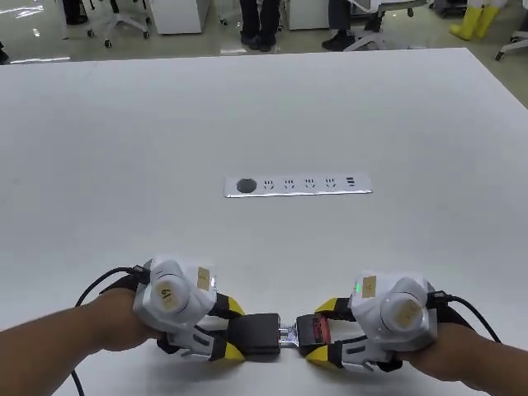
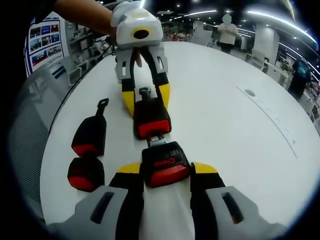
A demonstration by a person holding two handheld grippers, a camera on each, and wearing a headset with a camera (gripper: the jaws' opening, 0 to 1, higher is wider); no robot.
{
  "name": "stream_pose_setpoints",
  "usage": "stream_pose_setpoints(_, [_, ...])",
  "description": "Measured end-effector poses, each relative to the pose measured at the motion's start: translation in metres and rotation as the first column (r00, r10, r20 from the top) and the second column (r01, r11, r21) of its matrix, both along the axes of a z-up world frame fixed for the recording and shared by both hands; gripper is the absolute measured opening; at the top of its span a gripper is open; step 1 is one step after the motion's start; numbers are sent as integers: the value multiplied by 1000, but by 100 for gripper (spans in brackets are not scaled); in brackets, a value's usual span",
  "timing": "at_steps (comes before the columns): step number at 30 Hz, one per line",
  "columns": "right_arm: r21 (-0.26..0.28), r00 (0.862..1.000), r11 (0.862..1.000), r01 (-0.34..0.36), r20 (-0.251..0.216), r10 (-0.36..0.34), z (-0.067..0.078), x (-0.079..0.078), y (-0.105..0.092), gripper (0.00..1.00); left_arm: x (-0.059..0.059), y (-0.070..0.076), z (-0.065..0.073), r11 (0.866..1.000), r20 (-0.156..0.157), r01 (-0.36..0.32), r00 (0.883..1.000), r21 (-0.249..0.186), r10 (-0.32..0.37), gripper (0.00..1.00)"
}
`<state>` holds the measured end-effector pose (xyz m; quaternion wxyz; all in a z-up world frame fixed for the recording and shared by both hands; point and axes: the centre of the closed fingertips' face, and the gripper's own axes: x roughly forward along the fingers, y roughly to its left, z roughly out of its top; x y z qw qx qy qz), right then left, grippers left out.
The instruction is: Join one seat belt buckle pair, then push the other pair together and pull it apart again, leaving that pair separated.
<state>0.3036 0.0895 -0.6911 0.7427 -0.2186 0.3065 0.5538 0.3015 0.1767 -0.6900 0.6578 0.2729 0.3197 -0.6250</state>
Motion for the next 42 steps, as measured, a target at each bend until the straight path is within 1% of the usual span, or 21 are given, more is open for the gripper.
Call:
stream_pose_setpoints(7, [-7, 1000, 1000, 2, -4, -2, -1, -1, 1, 34, 0, 0, -1, 1000, 1, -1, 1000, 4, 1, 32])
stream_pose_setpoints(18, [-16, 1000, 1000, 5, -7, -5, -2, 0, 5, 34, -1, -1, 1, 1000, -2, 12, 1000, 24, -12, 32])
stream_pose_setpoints(23, [-12, 1000, 1000, 12, -6, -12, -2, 1, 7, 34, -1, 0, 1, 1000, -4, 7, 1000, 22, -7, 32])
stream_pose_setpoints(25, [-8, 1000, 1000, 20, -9, -20, -3, 1, 12, 33, -2, -1, 1, 1000, -6, 2, 1000, 20, -2, 32])
stream_pose_setpoints(27, [-9, 1000, 1000, 22, -7, -22, -3, 1, 17, 33, -2, -3, 1, 1000, -1, 5, 1000, 17, -5, 32])
stream_pose_setpoints(30, [-4, 999, 999, 33, -13, -33, -4, 3, 17, 33, -2, -2, 1, 1000, -4, 0, 1000, 15, 0, 31])
stream_pose_setpoints(34, [-9, 999, 999, 49, -18, -49, -4, 3, 20, 33, -2, -2, 1, 1000, -5, -1, 1000, 14, 1, 31])
stream_pose_setpoints(42, [-21, 998, 998, 57, -18, -57, -4, 3, 20, 33, -2, -1, 0, 1000, -3, 3, 1000, 27, -3, 31])
